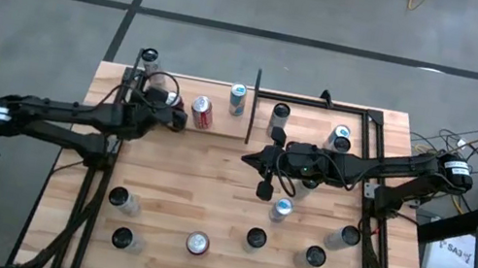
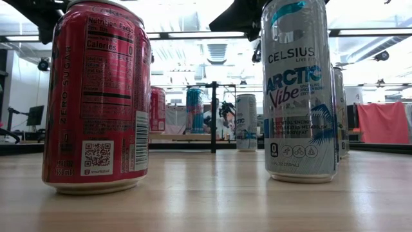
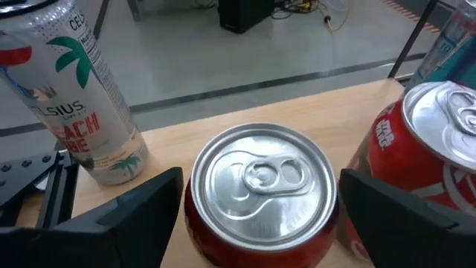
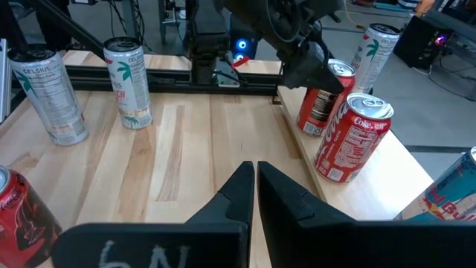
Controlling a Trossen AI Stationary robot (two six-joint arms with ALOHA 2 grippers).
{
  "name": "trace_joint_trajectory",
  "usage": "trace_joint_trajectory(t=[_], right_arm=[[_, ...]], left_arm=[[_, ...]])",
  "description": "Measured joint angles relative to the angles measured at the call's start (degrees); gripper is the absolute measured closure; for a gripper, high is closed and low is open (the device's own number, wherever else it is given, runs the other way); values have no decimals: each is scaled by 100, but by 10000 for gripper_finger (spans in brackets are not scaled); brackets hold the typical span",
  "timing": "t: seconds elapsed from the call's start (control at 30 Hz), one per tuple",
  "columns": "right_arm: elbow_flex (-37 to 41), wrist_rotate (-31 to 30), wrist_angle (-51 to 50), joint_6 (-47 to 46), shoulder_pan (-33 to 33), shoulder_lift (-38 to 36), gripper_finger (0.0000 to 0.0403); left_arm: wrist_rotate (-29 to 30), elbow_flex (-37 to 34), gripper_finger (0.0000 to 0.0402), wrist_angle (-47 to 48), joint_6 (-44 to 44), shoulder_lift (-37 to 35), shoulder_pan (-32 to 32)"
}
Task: Place canned beverage on shelf
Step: Put the top red and black soda can on the shelf
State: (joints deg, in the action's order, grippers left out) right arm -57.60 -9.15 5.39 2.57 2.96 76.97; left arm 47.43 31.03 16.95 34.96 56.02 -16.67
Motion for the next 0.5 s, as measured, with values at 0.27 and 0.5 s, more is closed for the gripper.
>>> trace_joint_trajectory(t=[0.27,0.5], right_arm=[[0,0,0,-55,0,0,392],[0,0,0,-68,0,0,392]], left_arm=[[-2,145,55,111,-242,-399,0],[-8,625,55,786,-495,-575,0]])
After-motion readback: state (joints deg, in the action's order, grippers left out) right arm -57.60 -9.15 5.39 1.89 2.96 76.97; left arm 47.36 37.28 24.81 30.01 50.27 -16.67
